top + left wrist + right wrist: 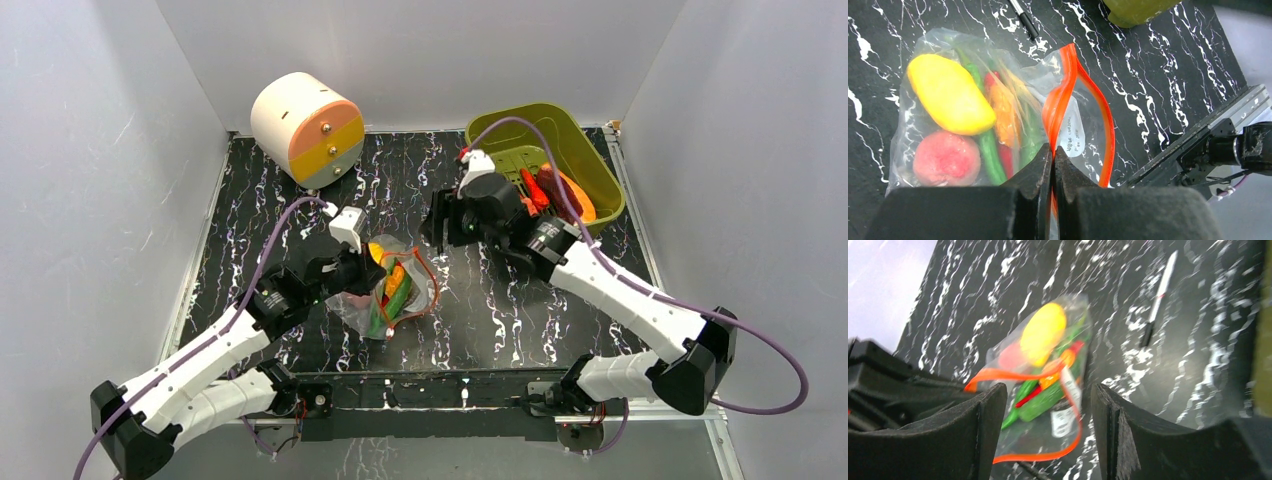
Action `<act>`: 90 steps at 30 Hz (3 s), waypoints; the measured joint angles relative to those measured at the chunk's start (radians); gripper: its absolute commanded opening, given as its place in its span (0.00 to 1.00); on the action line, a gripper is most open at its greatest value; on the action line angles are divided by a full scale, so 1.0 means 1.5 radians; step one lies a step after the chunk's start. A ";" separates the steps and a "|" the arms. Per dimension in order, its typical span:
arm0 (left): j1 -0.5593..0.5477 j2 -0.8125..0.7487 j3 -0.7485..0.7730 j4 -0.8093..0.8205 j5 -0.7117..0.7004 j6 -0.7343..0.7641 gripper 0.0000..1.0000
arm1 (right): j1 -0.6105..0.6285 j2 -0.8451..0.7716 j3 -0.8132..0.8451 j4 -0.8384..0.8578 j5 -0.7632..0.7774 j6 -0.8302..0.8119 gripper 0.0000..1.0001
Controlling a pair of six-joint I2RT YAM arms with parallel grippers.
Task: Place the food in the zip-top bag and seal the zipper
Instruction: Pick up the fake vegetable from the bin.
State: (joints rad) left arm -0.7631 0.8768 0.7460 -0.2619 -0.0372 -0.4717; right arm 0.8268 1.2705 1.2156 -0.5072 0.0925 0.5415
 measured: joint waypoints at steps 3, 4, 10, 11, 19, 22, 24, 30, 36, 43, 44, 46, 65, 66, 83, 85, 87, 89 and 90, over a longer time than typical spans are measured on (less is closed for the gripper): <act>0.000 -0.014 0.000 -0.006 0.000 0.028 0.00 | -0.033 0.007 0.045 -0.017 0.027 -0.057 0.60; 0.000 -0.019 0.000 -0.007 0.000 0.037 0.00 | -0.052 0.013 0.059 -0.022 0.031 -0.078 0.60; 0.000 -0.026 -0.007 -0.016 0.000 0.076 0.00 | -0.195 0.082 0.122 -0.054 0.031 -0.173 0.60; 0.000 -0.026 -0.007 -0.018 0.000 0.080 0.00 | -0.217 0.098 0.133 -0.062 0.028 -0.187 0.60; 0.000 -0.025 -0.014 -0.019 0.003 0.094 0.00 | -0.349 0.215 0.224 -0.114 0.013 -0.276 0.61; 0.000 -0.018 -0.016 -0.016 0.008 0.093 0.00 | -0.385 0.252 0.245 -0.121 -0.005 -0.299 0.63; 0.000 -0.009 -0.016 -0.014 0.011 0.093 0.00 | -0.408 0.281 0.260 -0.123 -0.022 -0.314 0.65; 0.000 0.025 -0.016 -0.009 0.012 0.082 0.00 | -0.459 0.390 0.300 -0.140 -0.084 -0.360 0.68; 0.000 0.070 -0.008 0.000 0.012 0.063 0.00 | -0.469 0.510 0.380 -0.176 -0.113 -0.381 0.67; 0.000 0.104 0.001 0.005 0.012 0.057 0.00 | -0.469 0.555 0.446 -0.194 -0.096 -0.392 0.59; 0.000 0.105 0.001 0.006 0.012 0.057 0.00 | -0.469 0.561 0.450 -0.195 -0.094 -0.392 0.54; 0.000 0.106 0.001 0.011 0.012 0.057 0.00 | -0.468 0.573 0.462 -0.197 -0.088 -0.395 0.48; 0.000 0.111 0.001 0.023 0.012 0.055 0.00 | -0.488 0.655 0.540 -0.202 -0.021 -0.422 0.46; 0.000 0.111 0.001 0.026 0.012 0.055 0.00 | -0.490 0.659 0.542 -0.202 -0.022 -0.424 0.46; 0.000 0.111 0.001 0.035 0.012 0.050 0.00 | -0.500 0.722 0.582 -0.199 -0.026 -0.444 0.26; 0.000 0.108 0.001 0.034 0.012 0.049 0.00 | -0.500 0.722 0.583 -0.196 -0.029 -0.445 0.21; 0.000 0.102 0.001 0.033 0.011 0.047 0.00 | -0.502 0.722 0.583 -0.192 -0.034 -0.445 0.18; 0.000 0.095 0.001 0.030 0.009 0.045 0.00 | -0.502 0.722 0.583 -0.187 -0.039 -0.445 0.16; 0.000 0.091 0.001 0.029 0.009 0.045 0.00 | -0.502 0.722 0.583 -0.184 -0.043 -0.445 0.15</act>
State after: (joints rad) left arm -0.7631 1.0134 0.7467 -0.2184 -0.0242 -0.4046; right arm 0.0746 2.3539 2.0907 -0.7837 0.0284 -0.1257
